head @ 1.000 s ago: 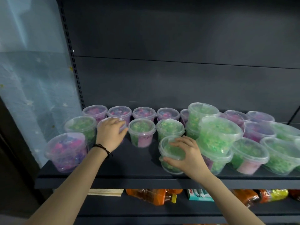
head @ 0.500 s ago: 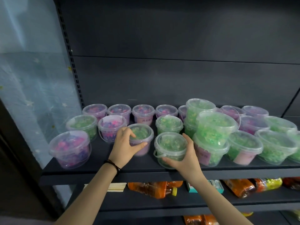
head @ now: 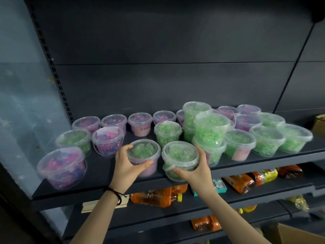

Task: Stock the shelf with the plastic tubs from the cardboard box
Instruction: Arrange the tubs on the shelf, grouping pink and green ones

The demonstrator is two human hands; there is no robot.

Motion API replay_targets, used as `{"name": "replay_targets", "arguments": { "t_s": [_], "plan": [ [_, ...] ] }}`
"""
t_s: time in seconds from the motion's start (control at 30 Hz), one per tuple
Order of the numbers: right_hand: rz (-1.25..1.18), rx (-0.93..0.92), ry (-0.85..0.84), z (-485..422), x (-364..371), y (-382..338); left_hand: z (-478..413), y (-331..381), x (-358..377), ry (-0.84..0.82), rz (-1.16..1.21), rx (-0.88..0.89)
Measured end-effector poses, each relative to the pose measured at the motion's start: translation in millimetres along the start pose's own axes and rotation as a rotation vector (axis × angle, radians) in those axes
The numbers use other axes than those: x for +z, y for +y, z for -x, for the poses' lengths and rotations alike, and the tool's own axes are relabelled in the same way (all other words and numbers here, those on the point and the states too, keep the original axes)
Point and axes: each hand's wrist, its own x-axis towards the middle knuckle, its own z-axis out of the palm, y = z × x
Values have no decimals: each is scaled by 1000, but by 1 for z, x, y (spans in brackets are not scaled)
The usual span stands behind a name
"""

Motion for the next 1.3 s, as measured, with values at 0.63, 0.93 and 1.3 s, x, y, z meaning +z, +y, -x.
{"name": "replay_targets", "arguments": {
  "t_s": [0.63, 0.93, 1.3],
  "plan": [
    [60, -158, 259, -72, -223, 11, 20, 34, 102, 244, 221, -103],
    [220, -95, 372, -138, -283, 44, 11, 32, 122, 312, 231, -189],
    [394, -287, 489, -126, -267, 42, 8, 25, 123, 325, 208, -185]
  ]
}}
